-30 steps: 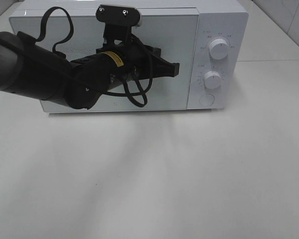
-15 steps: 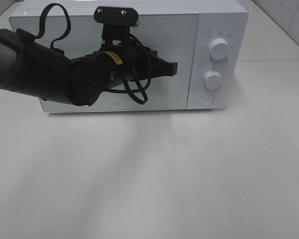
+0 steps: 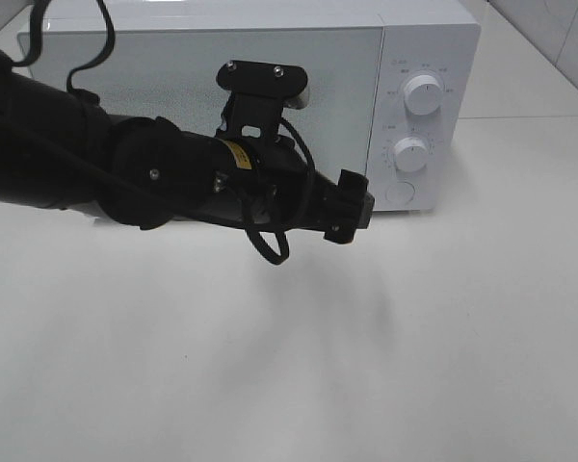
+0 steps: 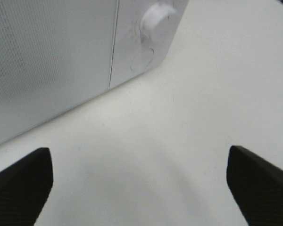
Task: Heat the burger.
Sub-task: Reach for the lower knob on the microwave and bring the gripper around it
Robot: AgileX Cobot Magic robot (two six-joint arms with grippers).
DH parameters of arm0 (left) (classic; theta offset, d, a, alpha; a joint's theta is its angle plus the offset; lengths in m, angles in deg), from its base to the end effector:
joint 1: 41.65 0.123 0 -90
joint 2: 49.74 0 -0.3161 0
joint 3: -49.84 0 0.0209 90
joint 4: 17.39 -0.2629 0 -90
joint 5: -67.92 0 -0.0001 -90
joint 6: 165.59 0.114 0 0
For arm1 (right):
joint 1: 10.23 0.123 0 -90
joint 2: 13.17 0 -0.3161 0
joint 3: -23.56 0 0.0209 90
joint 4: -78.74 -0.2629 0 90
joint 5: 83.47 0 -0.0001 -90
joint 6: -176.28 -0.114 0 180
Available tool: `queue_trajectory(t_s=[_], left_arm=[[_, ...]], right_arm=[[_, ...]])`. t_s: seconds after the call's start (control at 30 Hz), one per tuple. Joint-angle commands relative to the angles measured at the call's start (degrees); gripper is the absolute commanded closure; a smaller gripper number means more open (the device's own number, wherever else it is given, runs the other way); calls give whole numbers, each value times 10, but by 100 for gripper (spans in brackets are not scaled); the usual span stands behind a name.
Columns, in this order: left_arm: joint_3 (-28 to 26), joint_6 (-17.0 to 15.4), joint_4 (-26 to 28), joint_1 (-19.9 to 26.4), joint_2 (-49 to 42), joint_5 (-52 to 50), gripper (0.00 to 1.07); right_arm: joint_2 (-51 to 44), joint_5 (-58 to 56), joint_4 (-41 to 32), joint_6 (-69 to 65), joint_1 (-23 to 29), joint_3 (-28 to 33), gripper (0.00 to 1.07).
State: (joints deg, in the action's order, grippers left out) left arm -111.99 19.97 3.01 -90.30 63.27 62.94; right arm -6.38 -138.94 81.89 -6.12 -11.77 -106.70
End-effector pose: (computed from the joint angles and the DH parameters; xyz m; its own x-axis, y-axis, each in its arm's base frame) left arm 0.2845 -0.3181 0.1887 -0.5673 0.2589 -0.7818 0.6098 0.7701 -0.1875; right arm -0.0007 -0.0051 0.2801 -0.3731 0.0207 -0.9276 0.0728 0.9973 -0.0070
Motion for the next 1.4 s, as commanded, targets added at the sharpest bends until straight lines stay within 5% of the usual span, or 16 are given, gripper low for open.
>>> queue_trajectory(t_s=[0.03, 0.47, 0.67, 0.87, 0.9, 1.2, 1.4], left_arm=[[1, 0, -3, -2, -25, 68, 7], [1, -4, -77, -1, -170, 384, 6], [1, -11, -80, 17, -222, 427, 6], [1, -17, -81, 115, -254, 477, 6], [1, -7, -81, 163, -257, 502, 6], [1, 11, -78, 360, -260, 601, 6], [1, 10, -72, 438, -260, 645, 6]], right_arm=[[-17, 5, 0, 1, -5, 2, 32], [-17, 5, 0, 1, -5, 2, 32], [-17, 5, 0, 1, -5, 2, 32], [-17, 5, 0, 1, -5, 2, 32], [-17, 5, 0, 1, -5, 2, 32], [-17, 5, 0, 1, -5, 2, 32], [-17, 5, 0, 1, -5, 2, 32]])
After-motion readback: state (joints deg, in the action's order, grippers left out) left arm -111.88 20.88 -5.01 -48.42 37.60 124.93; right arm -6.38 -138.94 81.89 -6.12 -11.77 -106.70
